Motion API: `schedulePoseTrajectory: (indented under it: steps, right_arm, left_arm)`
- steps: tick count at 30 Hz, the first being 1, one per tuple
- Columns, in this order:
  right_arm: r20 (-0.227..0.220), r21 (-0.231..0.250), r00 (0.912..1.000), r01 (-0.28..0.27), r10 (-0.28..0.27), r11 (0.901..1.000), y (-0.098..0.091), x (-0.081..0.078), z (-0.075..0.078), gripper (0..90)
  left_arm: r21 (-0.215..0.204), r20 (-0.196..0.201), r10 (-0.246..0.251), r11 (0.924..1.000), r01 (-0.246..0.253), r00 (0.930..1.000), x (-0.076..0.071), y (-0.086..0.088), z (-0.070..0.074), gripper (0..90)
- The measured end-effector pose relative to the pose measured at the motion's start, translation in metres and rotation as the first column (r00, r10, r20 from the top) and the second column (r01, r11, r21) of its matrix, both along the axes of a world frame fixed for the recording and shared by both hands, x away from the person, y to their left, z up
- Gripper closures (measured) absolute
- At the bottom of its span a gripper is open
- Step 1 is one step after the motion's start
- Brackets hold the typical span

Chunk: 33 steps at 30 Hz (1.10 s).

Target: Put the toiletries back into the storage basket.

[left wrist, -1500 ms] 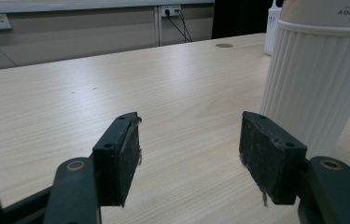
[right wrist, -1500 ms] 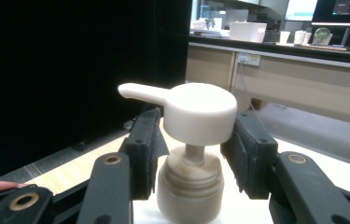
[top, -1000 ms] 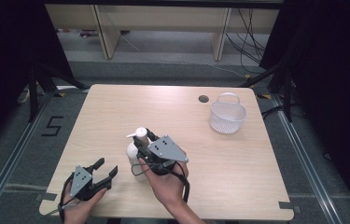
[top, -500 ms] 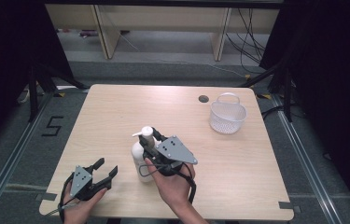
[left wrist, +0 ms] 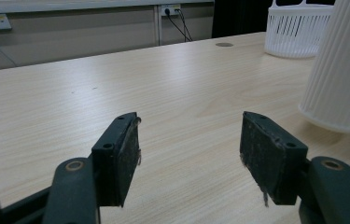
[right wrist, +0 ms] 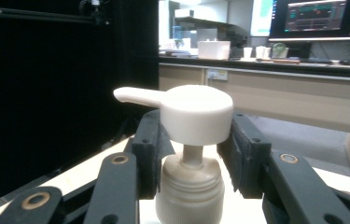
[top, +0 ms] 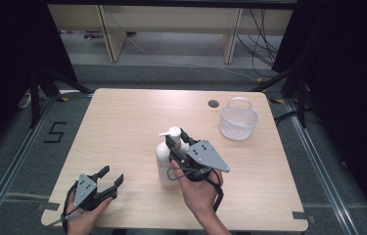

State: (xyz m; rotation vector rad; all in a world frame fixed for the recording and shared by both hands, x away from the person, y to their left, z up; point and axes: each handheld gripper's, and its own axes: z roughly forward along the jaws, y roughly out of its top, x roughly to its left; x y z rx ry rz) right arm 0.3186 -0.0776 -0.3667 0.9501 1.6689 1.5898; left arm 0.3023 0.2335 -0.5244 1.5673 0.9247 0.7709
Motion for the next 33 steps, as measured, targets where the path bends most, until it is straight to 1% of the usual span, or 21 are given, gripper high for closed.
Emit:
schedulePoseTrajectory:
  steps: [4, 5, 6, 9, 10, 11, 12, 14, 15, 18, 19, 20, 21, 22, 23, 24, 26, 30, 31, 32, 33]
  right_arm:
    - [0.011, -0.004, 0.9998, 0.019, -0.019, 0.9998, -0.008, 0.001, 0.002, 60.6]
    - [0.002, 0.0, 0.9992, 0.039, -0.039, 0.9992, -0.014, 0.001, 0.003, 60.6]
    - [0.007, 0.007, 0.9993, 0.037, -0.037, 0.9993, -0.016, 0.001, 0.004, 60.6]
    - [0.016, 0.009, 0.9983, 0.056, -0.057, 0.9984, -0.025, 0.003, 0.005, 60.6]
    - [0.005, 0.021, 0.9978, 0.066, -0.066, 0.9976, -0.027, 0.002, 0.006, 60.6]
    - [0.02, -0.001, 0.9968, 0.077, -0.077, 0.997, -0.03, 0.003, 0.007, 60.6]
    - [0.019, 0.008, 0.9967, 0.079, -0.079, 0.9968, -0.032, 0.003, 0.007, 60.6]
    - [0.027, 0.006, 0.9952, 0.094, -0.094, 0.9956, -0.036, 0.004, 0.008, 60.6]
    - [0.013, 0.015, 0.9955, 0.094, -0.094, 0.9955, -0.038, 0.003, 0.008, 60.6]
    - [0.017, 0.014, 0.9933, 0.114, -0.115, 0.9933, -0.046, 0.003, 0.01, 60.6]
    - [0.027, 0.016, 0.9919, 0.123, -0.124, 0.9922, -0.049, 0.004, 0.01, 60.6]
    - [0.015, 0.023, 0.992, 0.125, -0.125, 0.9919, -0.051, 0.004, 0.011, 60.6]
    - [0.024, 0.025, 0.9912, 0.13, -0.13, 0.9912, -0.053, 0.005, 0.011, 60.6]
    - [0.026, 0.015, 0.9903, 0.136, -0.137, 0.9905, -0.057, 0.005, 0.012, 60.6]
    - [0.025, 0.024, 0.9892, 0.144, -0.144, 0.9893, -0.058, 0.005, 0.012, 60.6]
    - [0.035, 0.014, 0.9881, 0.149, -0.15, 0.9887, -0.061, 0.005, 0.012, 60.6]
    - [0.034, 0.029, 0.9864, 0.16, -0.161, 0.9867, -0.064, 0.005, 0.012, 60.6]
    - [0.028, 0.033, 0.9837, 0.177, -0.178, 0.9837, -0.072, 0.005, 0.013, 60.6]
    - [0.03, 0.02, 0.9823, 0.185, -0.185, 0.9826, -0.075, 0.005, 0.013, 60.6]
    - [0.034, 0.021, 0.9812, 0.189, -0.19, 0.9817, -0.077, 0.005, 0.013, 60.6]
    - [0.027, 0.037, 0.9814, 0.189, -0.19, 0.9812, -0.078, 0.005, 0.013, 60.6]
  left_arm:
    - [0.0, -0.001, 0.002, 1.0, -0.002, 1.0, 0.0, 0.0, 0.0, 37.0]
    - [-0.001, -0.002, 0.003, 1.0, -0.003, 1.0, 0.0, 0.0, 0.0, 36.9]
    - [-0.002, -0.001, 0.003, 1.0, -0.003, 1.0, 0.0, 0.0, 0.0, 37.0]
    - [-0.001, -0.002, 0.003, 1.0, -0.003, 1.0, 0.0, 0.0, 0.0, 37.0]
    - [0.0, -0.003, 0.002, 1.0, -0.002, 1.0, 0.0, 0.0, 0.0, 37.0]
    - [-0.002, -0.001, 0.003, 1.0, -0.003, 1.0, 0.0, 0.0, 0.0, 37.0]
    - [-0.002, -0.001, 0.003, 1.0, -0.003, 1.0, 0.0, 0.0, 0.0, 37.0]
    - [-0.003, -0.002, 0.002, 1.0, -0.002, 1.0, 0.0, 0.001, 0.0, 37.0]
    - [-0.004, -0.002, 0.002, 1.0, -0.002, 1.0, 0.0, 0.001, 0.0, 37.0]
    - [-0.003, -0.002, 0.002, 1.0, -0.002, 1.0, 0.0, 0.001, 0.0, 36.9]
    - [-0.002, -0.002, 0.002, 1.0, -0.002, 1.0, 0.0, 0.001, 0.0, 36.9]
    - [-0.002, -0.002, 0.002, 1.0, -0.002, 1.0, 0.0, 0.001, 0.0, 36.9]
    - [-0.002, -0.001, 0.003, 1.0, -0.003, 1.0, 0.0, 0.0, 0.0, 36.9]
    - [-0.002, -0.001, 0.003, 1.0, -0.003, 1.0, 0.0, 0.0, 0.0, 36.8]
    - [-0.002, -0.001, 0.003, 1.0, -0.003, 1.0, 0.0, 0.0, 0.0, 36.9]
    - [-0.002, -0.001, 0.003, 1.0, -0.003, 1.0, 0.0, 0.0, 0.0, 36.8]
    - [-0.002, 0.0, 0.003, 1.0, -0.003, 1.0, 0.0, 0.0, 0.0, 36.8]
    - [-0.003, -0.001, 0.002, 1.0, -0.002, 1.0, 0.0, 0.001, 0.0, 36.8]
    - [-0.004, -0.001, 0.003, 1.0, -0.003, 1.0, 0.0, 0.0, 0.0, 36.8]
    - [-0.004, 0.0, 0.002, 1.0, -0.002, 1.0, 0.0, 0.0, 0.0, 36.8]
    - [-0.003, 0.0, 0.003, 1.0, -0.003, 1.0, 0.0, 0.0, 0.0, 36.8]
